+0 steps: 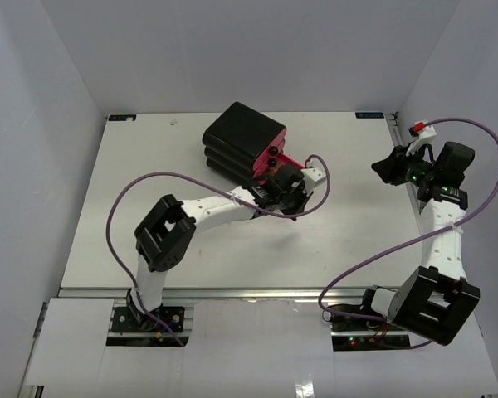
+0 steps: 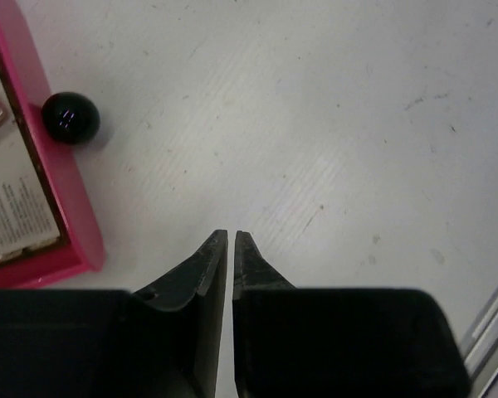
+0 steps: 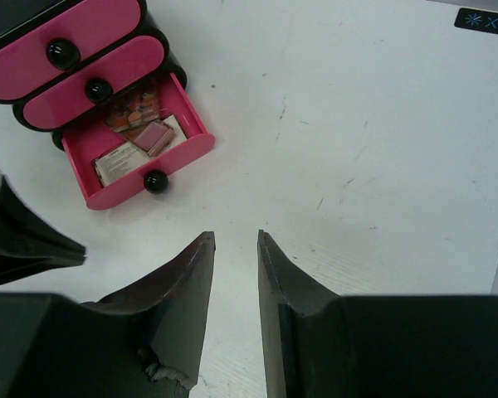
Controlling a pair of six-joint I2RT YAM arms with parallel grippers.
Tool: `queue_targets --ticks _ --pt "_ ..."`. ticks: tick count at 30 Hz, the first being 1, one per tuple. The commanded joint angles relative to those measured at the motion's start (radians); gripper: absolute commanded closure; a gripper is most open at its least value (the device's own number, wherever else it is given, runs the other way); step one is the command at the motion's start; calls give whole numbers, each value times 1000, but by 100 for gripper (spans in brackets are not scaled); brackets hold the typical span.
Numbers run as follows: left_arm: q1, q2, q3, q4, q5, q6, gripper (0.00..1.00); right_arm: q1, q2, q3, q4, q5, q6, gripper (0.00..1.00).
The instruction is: Organize the makeup
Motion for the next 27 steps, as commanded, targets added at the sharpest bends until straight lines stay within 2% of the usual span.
queue_targets --ticks 1,8,16,19,23,25,27 --pt "-22 131 201 -67 -49 13 80 -26 -26 -30 47 -105 36 67" --pt "-36 332 399 -124 -313 53 79 -37 -23 -53 59 -131 38 67" --pt "-35 427 466 -132 -554 143 77 -37 -10 -66 66 -146 39 67" --pt "-29 446 471 -133 -645 168 69 -38 -7 -68 66 -150 38 67" --pt "-2 466 470 -142 -708 185 53 -38 -4 -73 71 -157 39 67" --pt "15 468 466 -145 -717 180 42 -38 0 -73 72 -158 39 67" --pt "30 467 462 -144 -719 180 25 -38 3 -73 72 -159 39 67"
